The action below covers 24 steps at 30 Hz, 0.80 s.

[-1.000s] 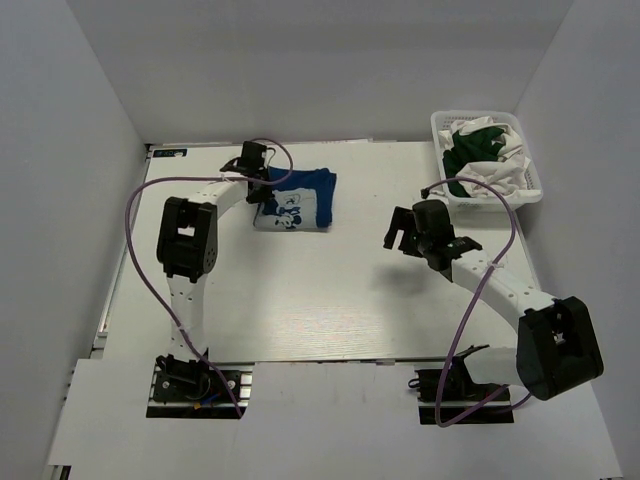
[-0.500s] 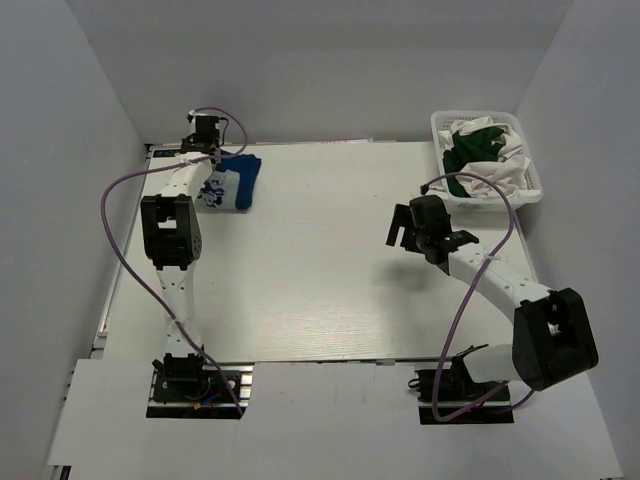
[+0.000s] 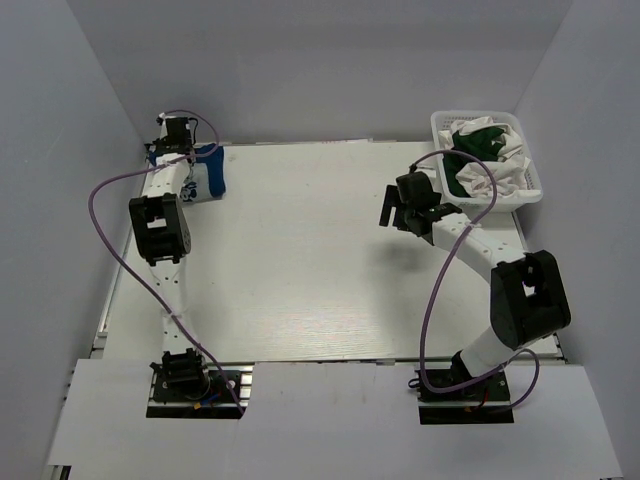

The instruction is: Fold and stack the t-shirts

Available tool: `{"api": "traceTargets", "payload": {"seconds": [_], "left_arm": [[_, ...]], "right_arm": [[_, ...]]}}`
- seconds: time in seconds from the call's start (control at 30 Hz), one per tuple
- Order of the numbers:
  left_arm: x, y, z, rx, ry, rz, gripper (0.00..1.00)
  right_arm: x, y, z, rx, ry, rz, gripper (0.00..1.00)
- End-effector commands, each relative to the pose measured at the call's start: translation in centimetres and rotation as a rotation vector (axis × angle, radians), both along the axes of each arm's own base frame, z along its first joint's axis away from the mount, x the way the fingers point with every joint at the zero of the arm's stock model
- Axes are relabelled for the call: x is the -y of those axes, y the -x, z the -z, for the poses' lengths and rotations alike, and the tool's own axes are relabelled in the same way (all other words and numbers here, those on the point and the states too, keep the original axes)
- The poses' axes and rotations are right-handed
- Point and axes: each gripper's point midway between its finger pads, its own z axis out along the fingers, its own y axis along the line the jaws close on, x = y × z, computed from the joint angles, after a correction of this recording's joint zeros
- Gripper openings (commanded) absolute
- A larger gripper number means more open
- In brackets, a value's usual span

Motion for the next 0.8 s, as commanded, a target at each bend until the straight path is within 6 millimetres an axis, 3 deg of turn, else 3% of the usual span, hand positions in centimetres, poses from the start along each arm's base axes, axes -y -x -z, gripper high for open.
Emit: {"api": "traceTargets", "payload": {"seconds": [0.0, 0.13, 0.2, 0.23, 0.27, 0.33, 0.4, 0.47, 0.53, 0.57, 0.63, 0.67, 0.7, 0.73, 0.77], "left_arm": [[-1.9, -1.0, -5.1, 0.13, -0.049, -0.045, 0.0], [-3.0, -1.5, -6.0, 0.173, -0.052, -0.043, 0.0], [-2.7, -1.8, -5.9, 0.169, -0.042, -0.018, 0.1], [-2.4, -2.0, -5.8, 0.171, -0.029, 0.001, 0.22], [-2.4, -2.0, -5.8, 0.171, -0.028, 0.001, 0.57], [-2.5, -1.6, -5.5, 0.149, -0.031, -0.008, 1.0], [-2.5, -1.1, -6.3, 0.156, -0.03, -0.023, 1.0], [-1.7, -0.7, -8.6, 0.197, 0.015, -0.008, 1.0], [0.2, -0.9, -10.7, 0.244, 0.089, 0.046, 1.0], [1.6, -0.4, -13.5, 0.28, 0.114, 0.075, 1.0], [4.6, -0.3, -16.0, 0.322, 0.219, 0.182, 1.0], [6.3, 0.0, -17.0, 0.35, 0.291, 0.21, 1.0], [7.5, 1.6, -19.1, 0.374, 0.339, 0.236, 1.0], [9.5, 2.2, -20.0, 0.392, 0.403, 0.281, 1.0], [10.9, 3.2, -20.6, 0.414, 0.464, 0.283, 1.0]], "right_arm": [[-0.3, -0.7, -0.8, 0.008, -0.002, 0.006, 0.9], [-0.6, -0.3, -0.8, 0.009, -0.016, -0.014, 0.9], [-0.6, 0.0, -1.4, 0.021, -0.02, -0.02, 0.9], [-0.6, 0.2, -1.1, 0.017, -0.019, -0.021, 0.9], [-0.3, 0.4, -1.1, 0.018, -0.015, -0.017, 0.9], [0.2, 0.7, -1.6, 0.035, -0.011, 0.002, 0.9], [0.3, 1.0, -2.3, 0.053, -0.014, 0.01, 0.9], [0.7, 1.5, -2.1, 0.058, -0.009, 0.039, 0.9], [0.9, 1.4, -3.8, 0.117, -0.032, 0.052, 0.9], [1.0, 2.1, -3.2, 0.109, -0.033, 0.049, 0.9], [0.9, 2.4, -5.1, 0.175, -0.072, 0.049, 0.9], [1.2, 3.3, -3.8, 0.154, -0.067, 0.05, 0.9], [1.3, 3.7, -5.4, 0.204, -0.101, 0.054, 0.9], [1.7, 4.6, -4.1, 0.186, -0.098, 0.056, 0.9], [1.6, 5.1, -4.7, 0.206, -0.124, 0.05, 0.9]]}}
